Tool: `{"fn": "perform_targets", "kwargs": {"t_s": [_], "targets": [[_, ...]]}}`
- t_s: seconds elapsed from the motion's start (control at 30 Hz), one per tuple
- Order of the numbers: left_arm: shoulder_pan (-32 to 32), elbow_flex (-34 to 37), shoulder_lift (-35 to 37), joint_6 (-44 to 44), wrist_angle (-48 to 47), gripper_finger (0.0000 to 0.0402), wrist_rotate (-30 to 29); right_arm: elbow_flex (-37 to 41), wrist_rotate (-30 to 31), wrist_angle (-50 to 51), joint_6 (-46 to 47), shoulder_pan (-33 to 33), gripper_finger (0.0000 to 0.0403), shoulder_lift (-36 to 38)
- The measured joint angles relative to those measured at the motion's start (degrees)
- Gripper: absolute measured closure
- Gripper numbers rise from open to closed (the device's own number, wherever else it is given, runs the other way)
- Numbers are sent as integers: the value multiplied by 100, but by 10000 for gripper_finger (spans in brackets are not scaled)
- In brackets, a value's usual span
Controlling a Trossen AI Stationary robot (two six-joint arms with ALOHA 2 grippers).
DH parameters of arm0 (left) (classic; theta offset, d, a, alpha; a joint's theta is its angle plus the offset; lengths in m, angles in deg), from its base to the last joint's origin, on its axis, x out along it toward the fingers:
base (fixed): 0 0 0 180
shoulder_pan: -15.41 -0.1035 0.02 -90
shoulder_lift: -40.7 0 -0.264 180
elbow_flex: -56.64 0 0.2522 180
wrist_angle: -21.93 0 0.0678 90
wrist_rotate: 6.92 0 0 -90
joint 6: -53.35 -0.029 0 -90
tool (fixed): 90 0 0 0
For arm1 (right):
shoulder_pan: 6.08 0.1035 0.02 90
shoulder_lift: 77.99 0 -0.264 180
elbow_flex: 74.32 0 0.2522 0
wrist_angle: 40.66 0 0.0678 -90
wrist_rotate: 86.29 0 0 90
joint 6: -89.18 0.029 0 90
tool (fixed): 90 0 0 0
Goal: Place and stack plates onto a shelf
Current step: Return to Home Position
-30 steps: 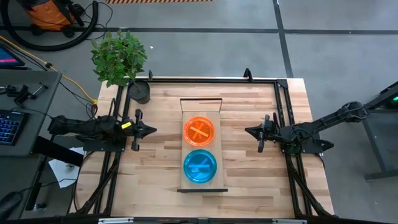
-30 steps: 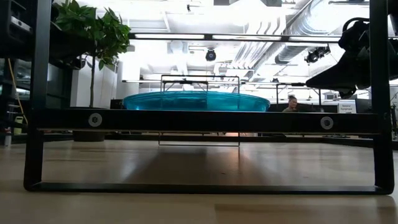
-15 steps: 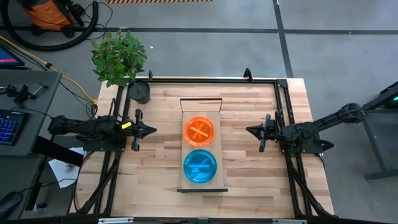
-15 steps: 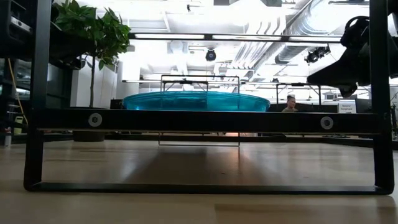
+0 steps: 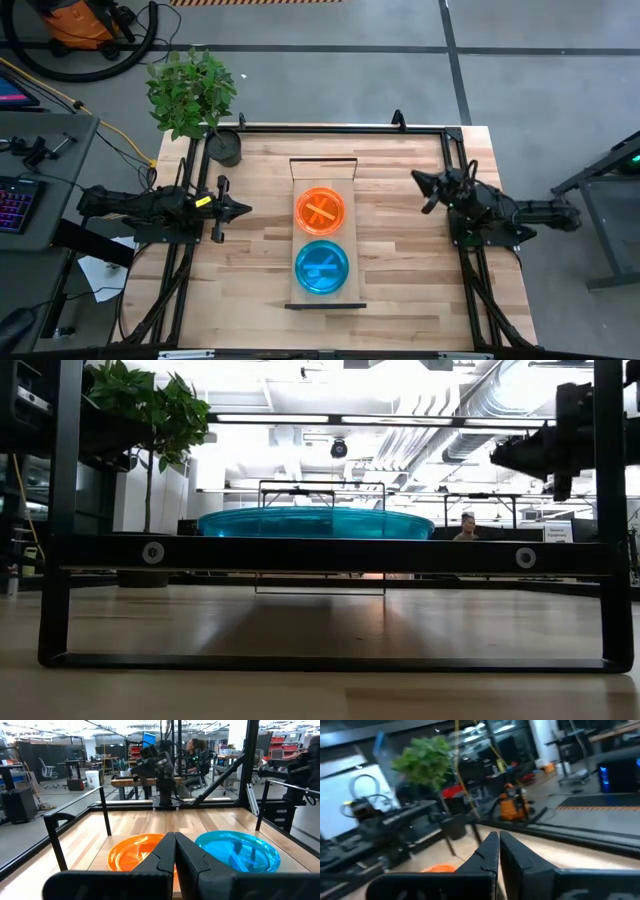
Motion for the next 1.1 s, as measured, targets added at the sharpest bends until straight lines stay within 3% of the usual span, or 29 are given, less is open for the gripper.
{"fn": "perform_targets", "kwargs": {"t_s": [0.33, 1.1], "targets": [[0, 0, 0, 0, 0, 401, 0, 0, 169, 73, 5, -500, 402, -1], [-2, 2, -13, 0, -4, 401, 0, 0, 178, 73, 3, -481, 402, -1]]}}
